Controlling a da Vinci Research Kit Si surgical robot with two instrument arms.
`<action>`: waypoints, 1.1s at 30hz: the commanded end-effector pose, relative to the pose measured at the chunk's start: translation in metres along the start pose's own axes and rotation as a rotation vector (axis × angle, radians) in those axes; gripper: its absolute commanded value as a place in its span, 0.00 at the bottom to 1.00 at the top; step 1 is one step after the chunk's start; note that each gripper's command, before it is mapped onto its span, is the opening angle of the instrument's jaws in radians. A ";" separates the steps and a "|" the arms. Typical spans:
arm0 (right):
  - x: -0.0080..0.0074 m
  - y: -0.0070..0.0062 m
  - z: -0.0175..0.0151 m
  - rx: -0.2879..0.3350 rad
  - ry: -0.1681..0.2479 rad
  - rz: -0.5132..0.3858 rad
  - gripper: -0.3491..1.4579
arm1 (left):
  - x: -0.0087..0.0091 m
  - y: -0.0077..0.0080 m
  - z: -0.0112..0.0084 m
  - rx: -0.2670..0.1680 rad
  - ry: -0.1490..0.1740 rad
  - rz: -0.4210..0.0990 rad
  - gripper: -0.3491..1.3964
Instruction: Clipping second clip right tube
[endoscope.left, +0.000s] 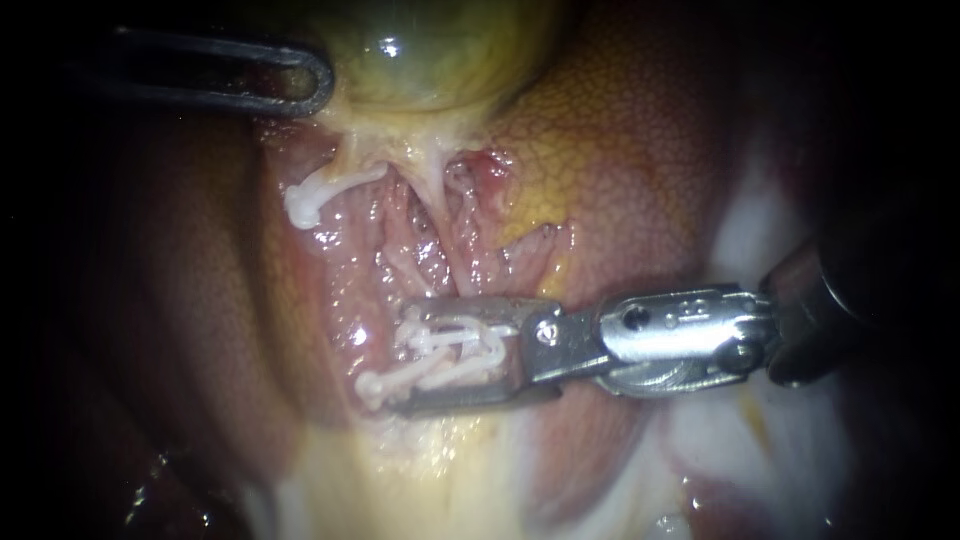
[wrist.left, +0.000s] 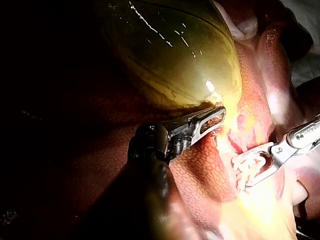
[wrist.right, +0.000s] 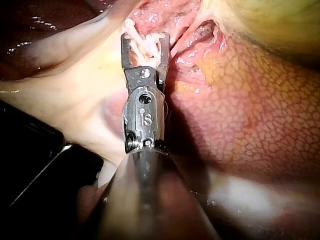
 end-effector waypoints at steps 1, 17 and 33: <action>0.0001 -0.0002 0.0000 0.001 0.000 0.000 0.44 | 0.0000 0.0000 0.0000 0.000 0.000 0.000 0.00; 0.0058 -0.0028 -0.0053 0.030 0.011 0.031 0.43 | 0.0001 0.0001 -0.0004 0.002 0.002 0.012 0.00; 0.0017 0.0020 -0.0076 0.022 0.010 0.155 0.43 | 0.0000 0.0001 -0.0003 0.002 0.002 0.012 0.00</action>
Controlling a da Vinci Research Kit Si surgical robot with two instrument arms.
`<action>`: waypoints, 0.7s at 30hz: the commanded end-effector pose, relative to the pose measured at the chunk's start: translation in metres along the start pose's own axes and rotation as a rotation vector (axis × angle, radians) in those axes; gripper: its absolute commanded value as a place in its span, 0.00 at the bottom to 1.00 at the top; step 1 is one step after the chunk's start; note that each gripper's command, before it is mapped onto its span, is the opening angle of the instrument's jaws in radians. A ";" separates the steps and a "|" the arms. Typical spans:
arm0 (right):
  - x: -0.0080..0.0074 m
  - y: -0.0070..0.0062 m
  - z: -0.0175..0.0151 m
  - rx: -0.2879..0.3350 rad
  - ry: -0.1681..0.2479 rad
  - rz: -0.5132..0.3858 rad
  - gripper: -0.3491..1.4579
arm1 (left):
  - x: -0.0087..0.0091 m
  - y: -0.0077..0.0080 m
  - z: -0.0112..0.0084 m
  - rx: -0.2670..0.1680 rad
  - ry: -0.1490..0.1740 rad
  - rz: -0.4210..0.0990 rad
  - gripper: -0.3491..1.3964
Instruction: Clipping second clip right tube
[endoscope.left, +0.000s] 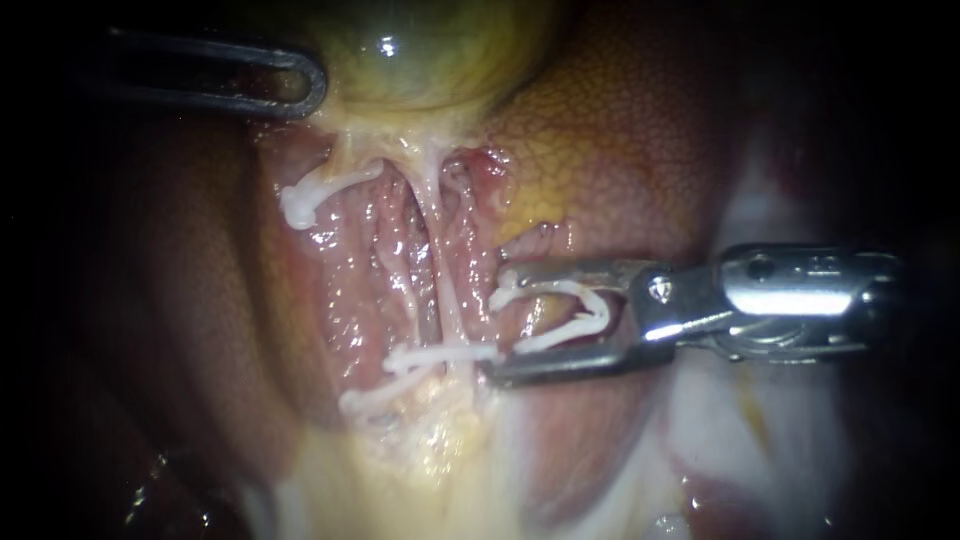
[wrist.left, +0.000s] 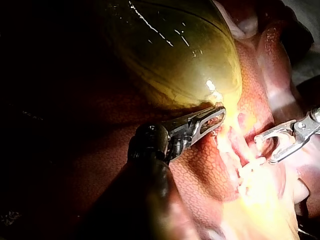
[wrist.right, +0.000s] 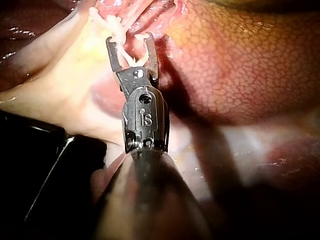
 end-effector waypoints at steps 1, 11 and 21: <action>-0.0002 0.0002 0.0002 0.004 -0.002 0.003 0.43 | 0.0000 0.0000 0.0000 0.000 0.000 0.000 0.00; -0.0006 0.0022 0.0033 0.084 0.060 0.077 0.43 | 0.0000 0.0000 0.0001 -0.001 0.000 0.000 0.00; -0.0002 0.0027 0.0059 0.279 0.196 0.054 0.42 | 0.0000 0.0000 0.0002 -0.001 0.000 0.000 0.00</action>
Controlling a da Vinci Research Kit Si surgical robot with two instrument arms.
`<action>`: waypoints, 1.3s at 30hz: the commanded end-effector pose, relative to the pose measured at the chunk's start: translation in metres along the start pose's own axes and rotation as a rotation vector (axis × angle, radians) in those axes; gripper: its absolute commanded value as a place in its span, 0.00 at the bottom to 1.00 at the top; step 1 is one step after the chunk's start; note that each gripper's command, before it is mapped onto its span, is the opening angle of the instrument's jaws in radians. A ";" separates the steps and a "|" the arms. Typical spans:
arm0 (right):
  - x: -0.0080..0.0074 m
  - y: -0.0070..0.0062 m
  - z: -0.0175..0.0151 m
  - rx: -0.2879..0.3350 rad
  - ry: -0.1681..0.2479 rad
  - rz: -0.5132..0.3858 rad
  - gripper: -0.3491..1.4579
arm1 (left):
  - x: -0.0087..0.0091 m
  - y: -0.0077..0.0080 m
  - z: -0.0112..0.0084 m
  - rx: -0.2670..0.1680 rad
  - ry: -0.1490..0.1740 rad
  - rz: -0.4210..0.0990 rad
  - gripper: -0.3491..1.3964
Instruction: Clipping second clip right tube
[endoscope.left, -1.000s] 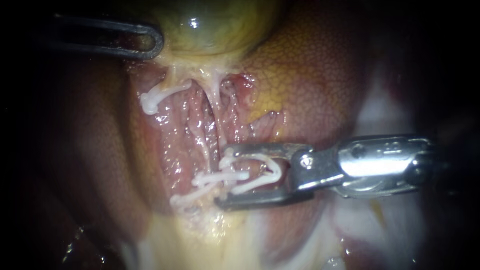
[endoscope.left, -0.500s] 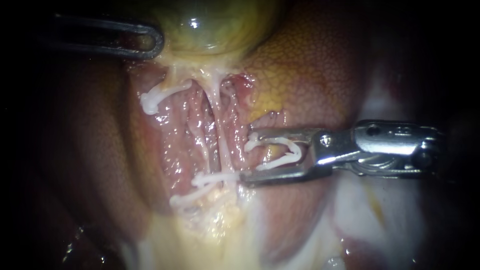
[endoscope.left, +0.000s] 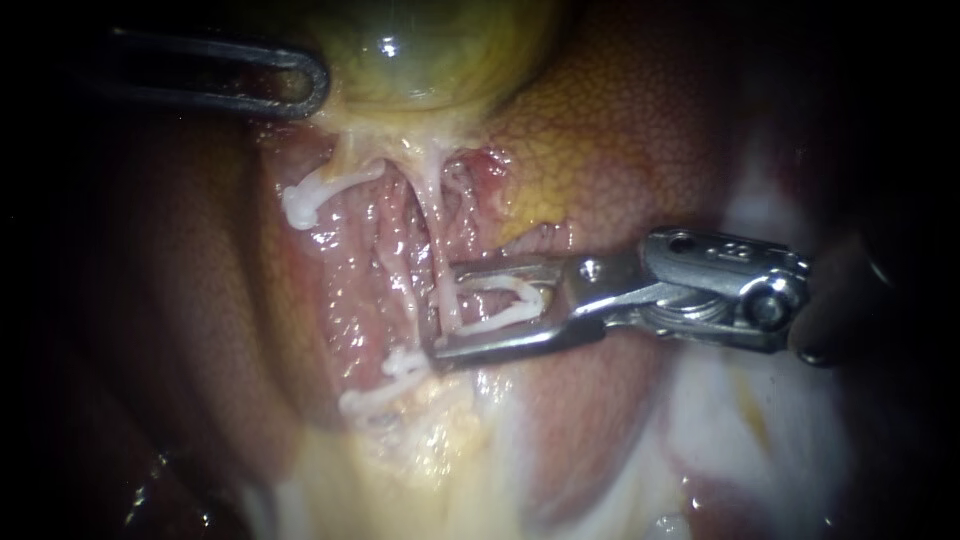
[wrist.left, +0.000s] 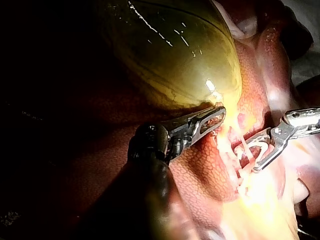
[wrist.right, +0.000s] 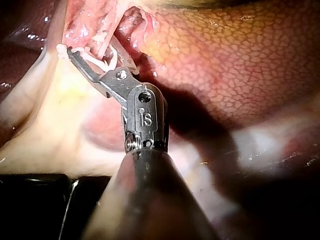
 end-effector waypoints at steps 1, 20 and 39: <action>0.0000 -0.0001 0.0000 0.022 0.010 -0.004 0.41 | 0.0000 0.0000 0.0000 0.000 0.000 0.000 0.00; 0.0009 -0.0021 0.0019 0.160 0.051 -0.019 0.29 | 0.0000 0.0000 0.0000 0.000 0.000 -0.001 0.00; 0.0006 -0.0011 0.0018 0.141 0.053 0.027 0.00 | -0.0001 -0.0001 0.0001 -0.001 0.000 -0.001 0.00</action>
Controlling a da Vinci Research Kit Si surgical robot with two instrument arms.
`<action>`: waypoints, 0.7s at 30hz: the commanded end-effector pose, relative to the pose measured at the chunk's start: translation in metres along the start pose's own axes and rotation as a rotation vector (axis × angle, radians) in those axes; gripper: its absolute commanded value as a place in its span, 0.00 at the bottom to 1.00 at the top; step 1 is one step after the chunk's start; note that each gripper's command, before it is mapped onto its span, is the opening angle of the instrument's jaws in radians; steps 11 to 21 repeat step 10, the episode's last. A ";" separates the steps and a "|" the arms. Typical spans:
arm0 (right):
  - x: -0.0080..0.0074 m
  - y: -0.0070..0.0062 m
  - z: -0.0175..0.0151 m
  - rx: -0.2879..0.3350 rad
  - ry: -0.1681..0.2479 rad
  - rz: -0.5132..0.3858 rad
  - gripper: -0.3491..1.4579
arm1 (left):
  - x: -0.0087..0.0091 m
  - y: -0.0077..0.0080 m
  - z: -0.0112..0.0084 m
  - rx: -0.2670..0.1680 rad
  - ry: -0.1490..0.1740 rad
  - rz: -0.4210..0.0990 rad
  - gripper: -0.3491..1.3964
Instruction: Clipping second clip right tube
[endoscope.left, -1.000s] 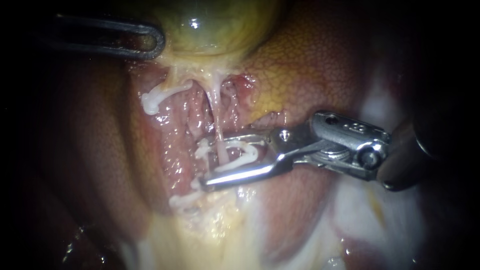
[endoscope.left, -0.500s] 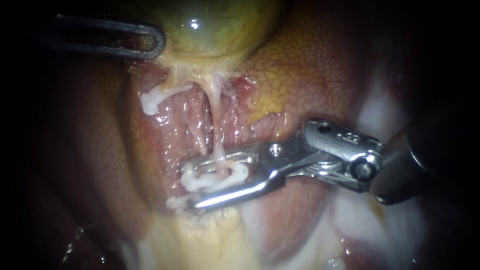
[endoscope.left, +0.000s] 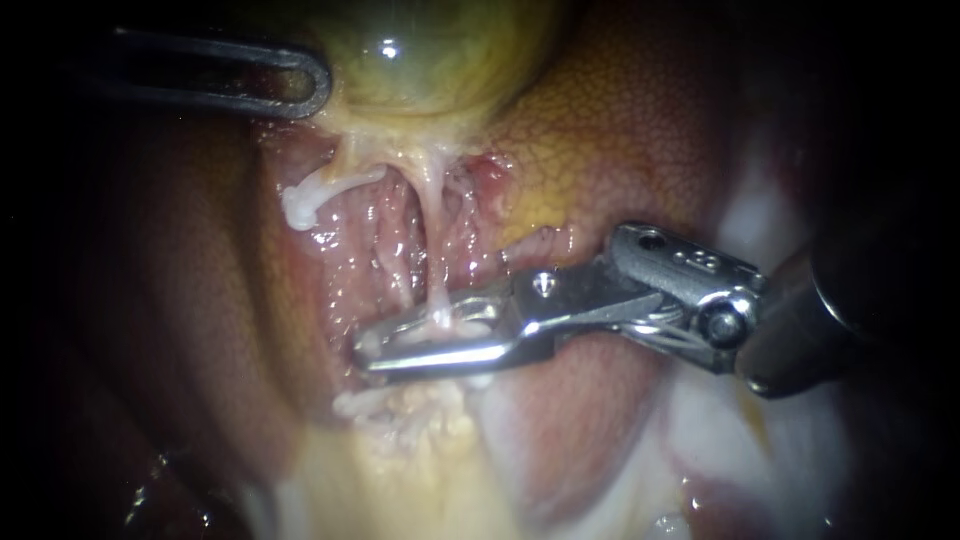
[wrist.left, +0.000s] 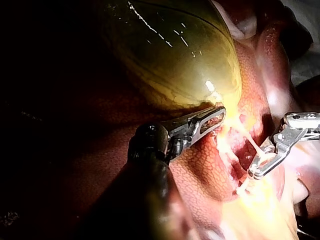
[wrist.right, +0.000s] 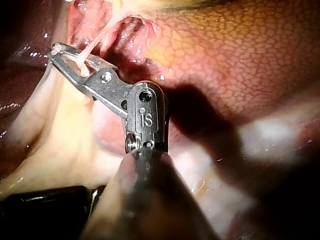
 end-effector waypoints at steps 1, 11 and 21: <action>-0.0002 0.0001 0.0001 0.000 -0.001 -0.002 0.00 | 0.0000 -0.0001 0.0000 0.000 0.000 0.000 0.00; -0.0003 0.0002 0.0000 0.000 -0.001 -0.002 0.00 | -0.0001 -0.0002 0.0000 -0.001 0.000 -0.001 0.00; -0.0003 0.0002 0.0000 0.000 -0.001 -0.002 0.00 | -0.0001 -0.0002 0.0000 -0.001 0.000 -0.001 0.00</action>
